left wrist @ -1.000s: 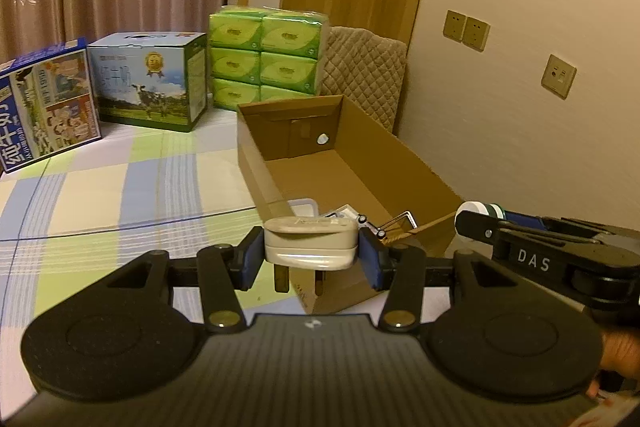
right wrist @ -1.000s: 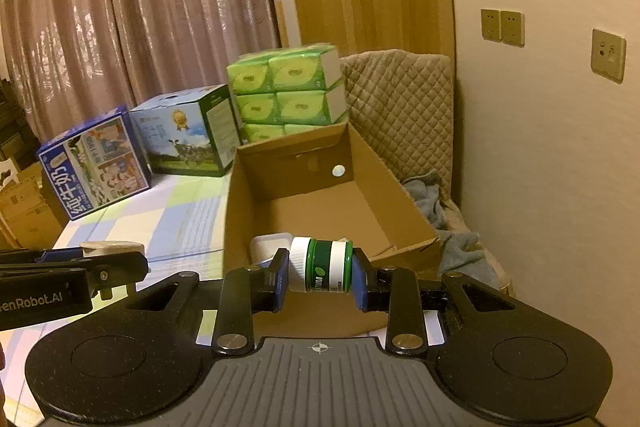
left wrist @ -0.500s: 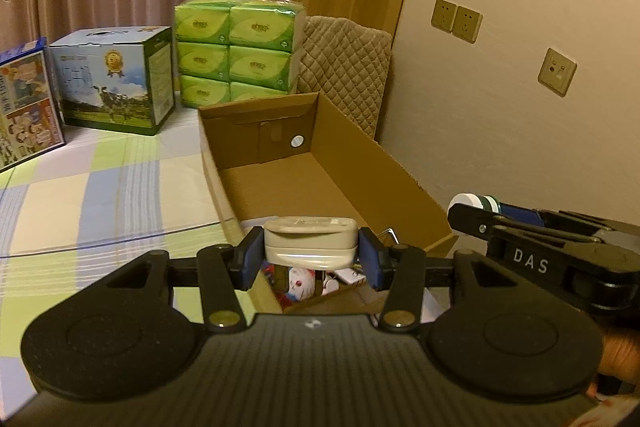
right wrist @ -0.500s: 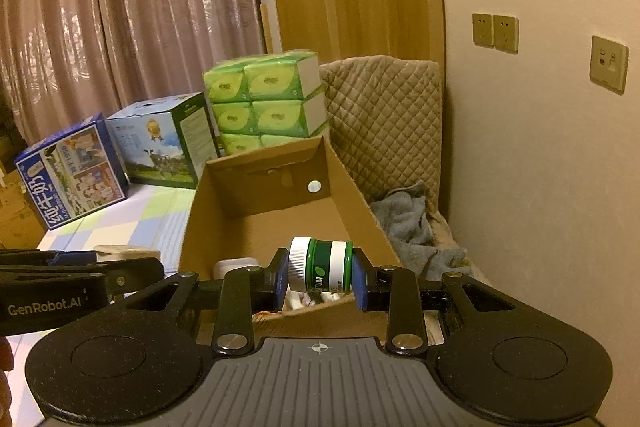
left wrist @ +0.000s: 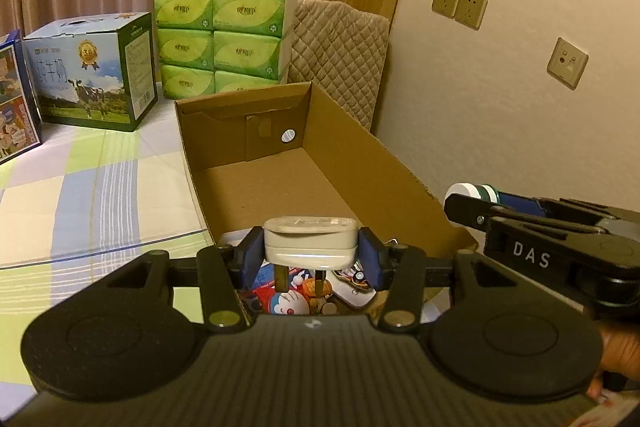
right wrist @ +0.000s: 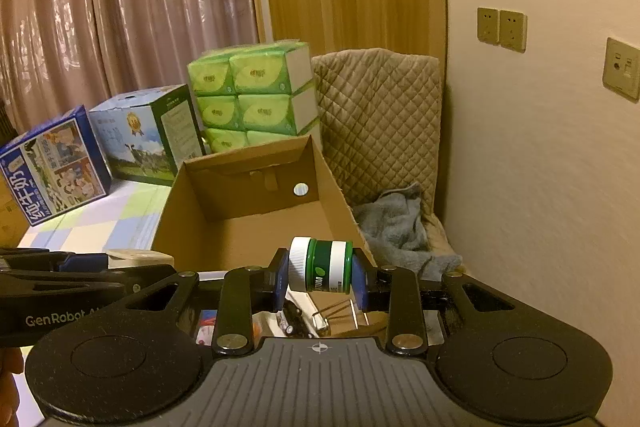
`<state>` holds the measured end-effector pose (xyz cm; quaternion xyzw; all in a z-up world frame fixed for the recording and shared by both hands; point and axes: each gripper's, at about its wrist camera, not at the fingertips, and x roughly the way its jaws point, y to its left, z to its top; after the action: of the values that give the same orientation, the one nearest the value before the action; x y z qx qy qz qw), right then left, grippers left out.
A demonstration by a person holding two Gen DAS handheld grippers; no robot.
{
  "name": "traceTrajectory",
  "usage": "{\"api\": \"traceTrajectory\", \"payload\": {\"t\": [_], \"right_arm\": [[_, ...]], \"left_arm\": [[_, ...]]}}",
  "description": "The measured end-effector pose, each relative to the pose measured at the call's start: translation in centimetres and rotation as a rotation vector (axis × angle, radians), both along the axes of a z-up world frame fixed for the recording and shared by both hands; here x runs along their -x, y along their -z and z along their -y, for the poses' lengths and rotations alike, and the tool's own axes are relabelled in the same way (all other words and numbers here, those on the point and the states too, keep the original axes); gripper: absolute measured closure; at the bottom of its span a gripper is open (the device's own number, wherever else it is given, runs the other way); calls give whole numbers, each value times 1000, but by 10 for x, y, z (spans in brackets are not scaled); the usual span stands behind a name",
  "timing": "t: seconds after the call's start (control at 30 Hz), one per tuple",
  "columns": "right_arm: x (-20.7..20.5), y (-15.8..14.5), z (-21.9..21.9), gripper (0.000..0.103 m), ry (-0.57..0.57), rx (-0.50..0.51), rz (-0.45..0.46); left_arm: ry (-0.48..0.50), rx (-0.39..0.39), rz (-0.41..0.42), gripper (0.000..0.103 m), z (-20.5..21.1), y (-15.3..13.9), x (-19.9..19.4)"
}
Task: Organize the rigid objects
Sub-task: 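Open the left tool to drop the plug adapter into the box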
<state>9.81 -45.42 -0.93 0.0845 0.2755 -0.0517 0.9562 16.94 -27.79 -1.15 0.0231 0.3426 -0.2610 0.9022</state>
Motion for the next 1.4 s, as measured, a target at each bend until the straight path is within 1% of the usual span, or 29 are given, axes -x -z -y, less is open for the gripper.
{"api": "traceTrajectory", "payload": {"t": [0.27,0.7,0.83,0.93,0.97,1.0,1.03,1.07,1.23,1.4], "right_arm": [[-18,7,5,74,-1,-7,-13],[-37,16,11,74,-2,-13,-34],[-41,19,14,74,3,-17,-43],[-42,21,15,74,8,-22,-47],[-42,21,16,74,9,-22,-49],[-43,22,16,74,9,-24,-51],[-43,23,16,74,10,-25,-52],[-43,23,16,74,11,-27,-53],[-43,24,17,74,10,-32,-55],[-44,24,13,74,-8,-59,-58]], "left_arm": [[0,-5,-23,58,5,10,-17],[8,-11,-29,58,11,18,-35],[17,-25,-29,58,16,20,-45],[19,-27,-47,59,18,23,-52],[19,-21,-52,55,18,24,-54],[20,-18,-49,37,17,24,-55],[13,-17,-41,28,16,23,-56],[4,-9,-26,23,14,22,-56],[-44,9,-1,23,-3,13,-57],[-93,-12,26,23,-23,10,-51]]}}
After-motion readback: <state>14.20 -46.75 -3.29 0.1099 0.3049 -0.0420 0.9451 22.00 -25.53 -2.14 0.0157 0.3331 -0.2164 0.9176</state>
